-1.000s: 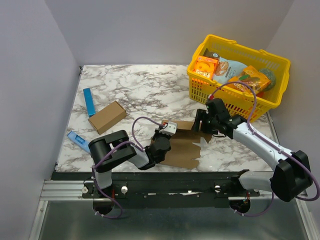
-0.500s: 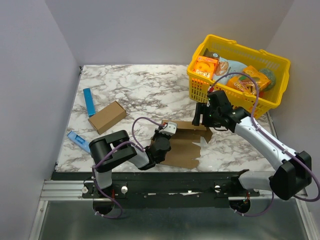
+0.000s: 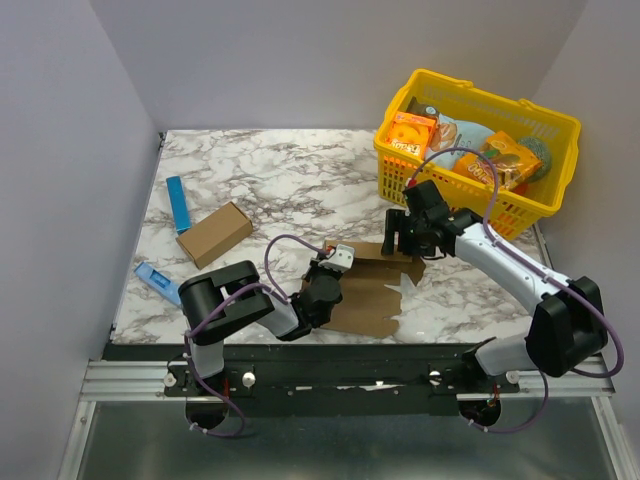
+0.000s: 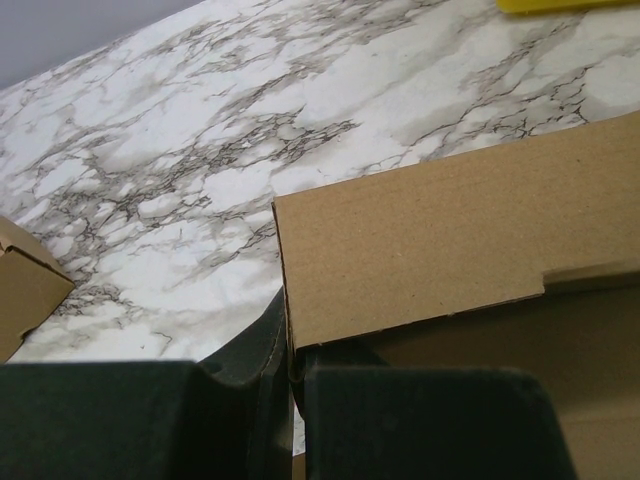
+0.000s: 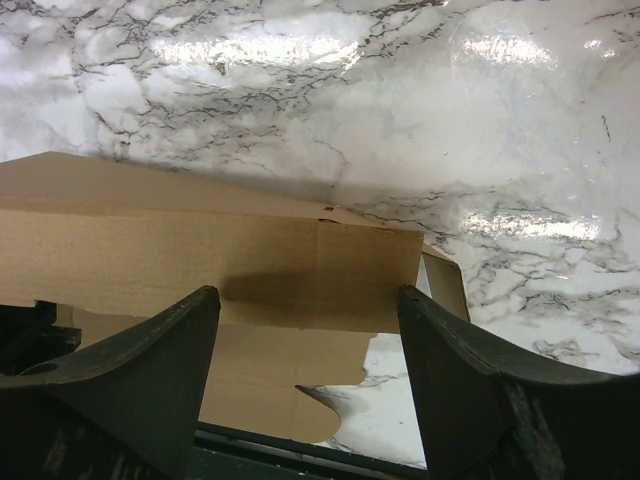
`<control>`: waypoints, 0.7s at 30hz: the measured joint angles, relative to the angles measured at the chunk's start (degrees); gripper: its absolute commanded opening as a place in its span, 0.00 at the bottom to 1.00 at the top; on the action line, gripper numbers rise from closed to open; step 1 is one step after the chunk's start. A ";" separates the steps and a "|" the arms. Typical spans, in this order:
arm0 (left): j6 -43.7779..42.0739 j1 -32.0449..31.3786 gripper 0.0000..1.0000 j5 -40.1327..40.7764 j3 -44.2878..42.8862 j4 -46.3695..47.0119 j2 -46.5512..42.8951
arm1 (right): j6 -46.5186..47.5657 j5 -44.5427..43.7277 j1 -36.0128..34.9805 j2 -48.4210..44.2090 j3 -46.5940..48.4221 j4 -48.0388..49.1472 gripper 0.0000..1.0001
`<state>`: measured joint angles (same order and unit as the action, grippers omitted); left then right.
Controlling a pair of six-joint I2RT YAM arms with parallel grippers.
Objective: Fold the paper box
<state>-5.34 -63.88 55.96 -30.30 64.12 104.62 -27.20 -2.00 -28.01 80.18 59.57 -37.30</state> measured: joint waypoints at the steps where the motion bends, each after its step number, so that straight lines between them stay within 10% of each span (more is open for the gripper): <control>1: -0.04 0.00 0.00 0.02 0.00 0.00 0.02 | -0.02 0.07 0.00 0.07 0.00 0.15 0.80; 21: -0.87 -0.35 0.00 0.44 0.00 -0.04 0.57 | -0.04 -1.25 0.00 2.89 -0.02 3.21 0.89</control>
<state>-6.22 -64.23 56.40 -30.30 64.07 105.19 -27.24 -3.25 -28.01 83.07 59.55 -34.09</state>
